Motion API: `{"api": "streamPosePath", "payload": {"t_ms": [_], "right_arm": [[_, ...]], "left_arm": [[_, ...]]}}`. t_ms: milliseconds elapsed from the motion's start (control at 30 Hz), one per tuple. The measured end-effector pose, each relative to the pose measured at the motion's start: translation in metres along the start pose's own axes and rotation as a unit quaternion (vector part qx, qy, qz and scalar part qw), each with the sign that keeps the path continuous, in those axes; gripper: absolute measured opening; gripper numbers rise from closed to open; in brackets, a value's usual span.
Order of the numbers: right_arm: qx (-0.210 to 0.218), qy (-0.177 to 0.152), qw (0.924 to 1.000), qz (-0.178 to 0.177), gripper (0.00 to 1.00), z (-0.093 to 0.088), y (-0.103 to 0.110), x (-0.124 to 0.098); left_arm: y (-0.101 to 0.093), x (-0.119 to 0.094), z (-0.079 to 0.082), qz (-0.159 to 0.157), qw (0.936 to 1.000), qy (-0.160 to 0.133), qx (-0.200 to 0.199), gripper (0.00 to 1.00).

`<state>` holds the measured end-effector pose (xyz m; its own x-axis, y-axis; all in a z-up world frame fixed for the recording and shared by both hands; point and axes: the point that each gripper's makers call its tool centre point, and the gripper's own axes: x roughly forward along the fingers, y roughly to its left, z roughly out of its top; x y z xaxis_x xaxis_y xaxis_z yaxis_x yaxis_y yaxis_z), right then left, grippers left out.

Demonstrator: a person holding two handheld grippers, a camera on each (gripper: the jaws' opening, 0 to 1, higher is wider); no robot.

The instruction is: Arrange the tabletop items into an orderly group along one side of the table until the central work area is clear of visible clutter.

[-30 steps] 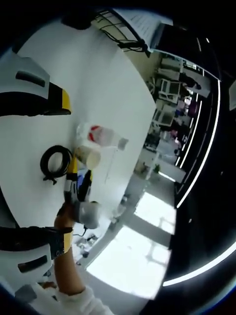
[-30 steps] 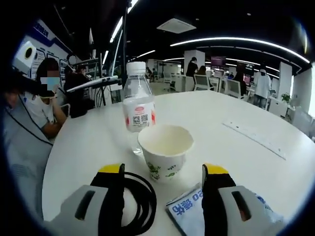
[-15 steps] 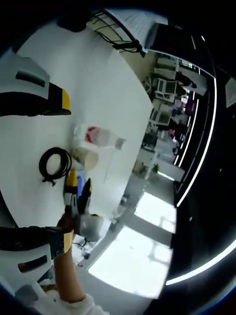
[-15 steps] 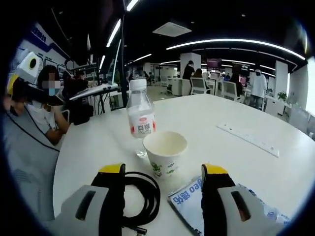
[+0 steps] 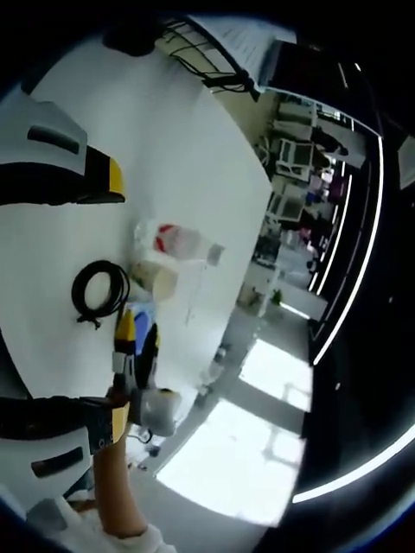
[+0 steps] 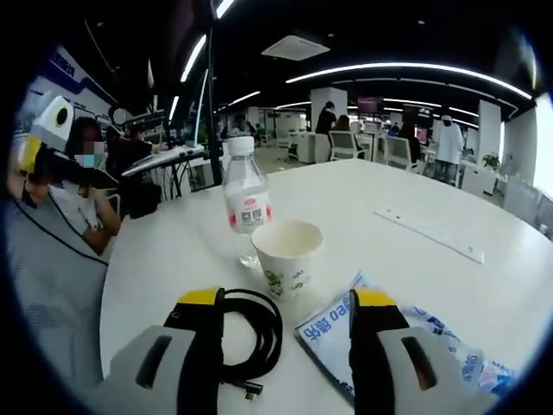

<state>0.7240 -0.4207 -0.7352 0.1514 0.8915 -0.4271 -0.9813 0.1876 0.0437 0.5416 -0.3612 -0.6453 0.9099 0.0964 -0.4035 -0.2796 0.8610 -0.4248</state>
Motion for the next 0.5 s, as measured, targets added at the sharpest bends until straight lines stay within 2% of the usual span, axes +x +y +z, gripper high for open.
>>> {"api": "streamPosePath", "payload": {"t_ms": [67, 100, 300, 500], "right_arm": [[0.004, 0.006, 1.0, -0.003, 0.55, -0.004, 0.001, -0.001], [0.005, 0.009, 0.9999, -0.002, 0.54, -0.006, 0.003, -0.003], [0.027, 0.023, 0.9994, -0.004, 0.51, -0.017, 0.005, -0.01], [0.055, 0.044, 0.9975, -0.012, 0.49, -0.031, 0.008, -0.015]], "left_arm": [[0.003, 0.003, -0.008, 0.002, 0.9993, 0.03, 0.022, 0.87], [0.004, 0.005, -0.008, 0.005, 0.999, 0.036, 0.028, 0.87], [0.013, 0.025, 0.003, 0.015, 0.9979, 0.046, 0.044, 0.85], [0.017, 0.047, -0.01, 0.022, 0.9955, 0.077, 0.05, 0.8]]}}
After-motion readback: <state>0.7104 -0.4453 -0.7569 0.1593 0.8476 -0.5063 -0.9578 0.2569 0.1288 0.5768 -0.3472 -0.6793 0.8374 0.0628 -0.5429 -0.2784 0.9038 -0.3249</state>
